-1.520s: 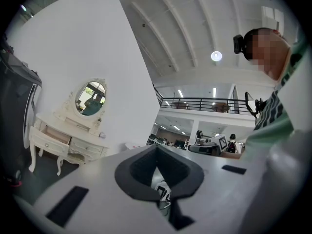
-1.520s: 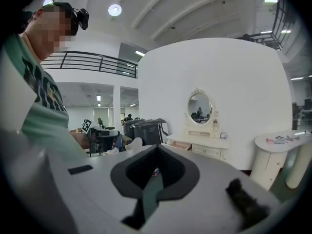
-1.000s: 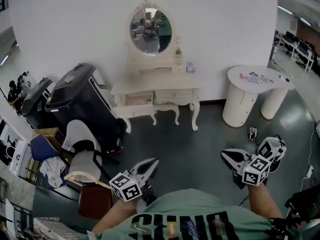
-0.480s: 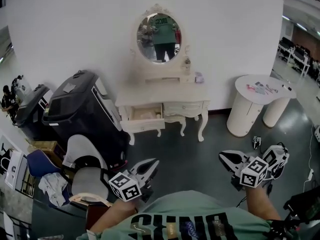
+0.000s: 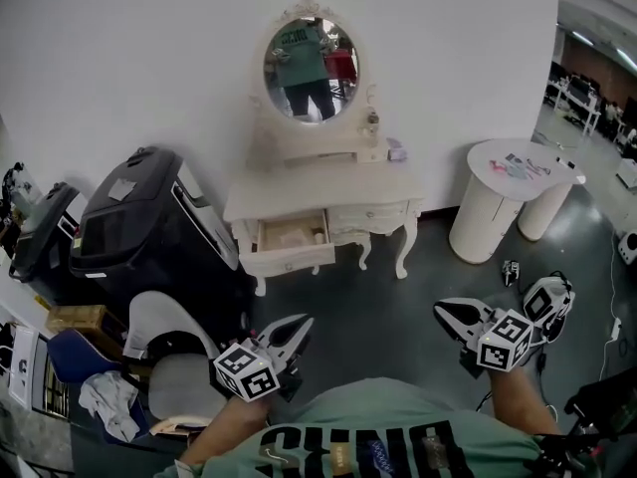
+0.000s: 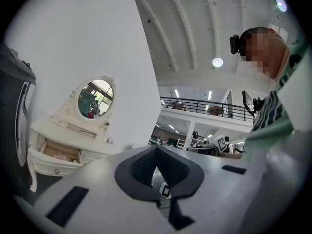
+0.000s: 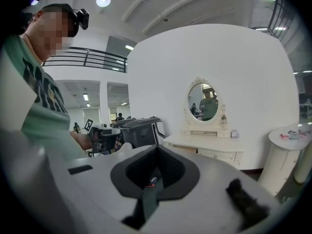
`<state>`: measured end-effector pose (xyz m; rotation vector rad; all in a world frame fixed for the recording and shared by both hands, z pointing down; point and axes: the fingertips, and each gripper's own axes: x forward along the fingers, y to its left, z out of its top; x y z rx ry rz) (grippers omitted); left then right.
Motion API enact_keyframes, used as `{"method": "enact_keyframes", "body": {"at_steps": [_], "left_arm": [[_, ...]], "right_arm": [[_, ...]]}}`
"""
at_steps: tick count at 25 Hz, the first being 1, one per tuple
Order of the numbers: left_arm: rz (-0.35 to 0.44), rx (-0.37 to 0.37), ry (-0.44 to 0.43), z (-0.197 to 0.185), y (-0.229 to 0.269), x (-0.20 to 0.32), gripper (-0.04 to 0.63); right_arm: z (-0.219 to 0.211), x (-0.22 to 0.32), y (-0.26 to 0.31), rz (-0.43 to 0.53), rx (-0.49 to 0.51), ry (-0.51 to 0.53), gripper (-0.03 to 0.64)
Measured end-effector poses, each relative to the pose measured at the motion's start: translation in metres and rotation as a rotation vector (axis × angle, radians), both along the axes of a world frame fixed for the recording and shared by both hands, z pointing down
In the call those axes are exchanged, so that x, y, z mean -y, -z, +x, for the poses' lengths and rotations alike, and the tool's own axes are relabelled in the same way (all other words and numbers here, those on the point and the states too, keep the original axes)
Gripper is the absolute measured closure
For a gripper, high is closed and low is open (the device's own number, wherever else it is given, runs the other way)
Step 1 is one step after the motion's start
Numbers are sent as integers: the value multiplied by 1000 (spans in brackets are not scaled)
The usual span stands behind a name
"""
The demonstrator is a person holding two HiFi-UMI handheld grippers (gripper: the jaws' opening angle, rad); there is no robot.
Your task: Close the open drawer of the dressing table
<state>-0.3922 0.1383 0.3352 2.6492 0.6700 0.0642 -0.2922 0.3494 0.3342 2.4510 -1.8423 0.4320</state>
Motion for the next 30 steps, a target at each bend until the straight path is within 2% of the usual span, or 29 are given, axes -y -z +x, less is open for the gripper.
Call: {"method": "enact_keyframes", "body": {"at_steps": [4,8,14,18,22,30], "left_arm": [[-9,14,-4,22,-8,5,588],[-5,30,29,57,-13,1,588],[7,16,134,125,-7,-28,588],[20,16,177,174,-4,-62,588],[16,20,224,215,-5,-84,588],[22,67,255,269,-12,-93,588]], "right_arm": [[26,6,-3,-13,8,-2,606],[67,6,-5,3,18,36,606],[150,-5,-9,-2,-1,153,606],[215,-19,-1,14,-6,216,606],[262,-32,-2,19,-6,272,606],[331,-37,-15,40,53,285,606]]}}
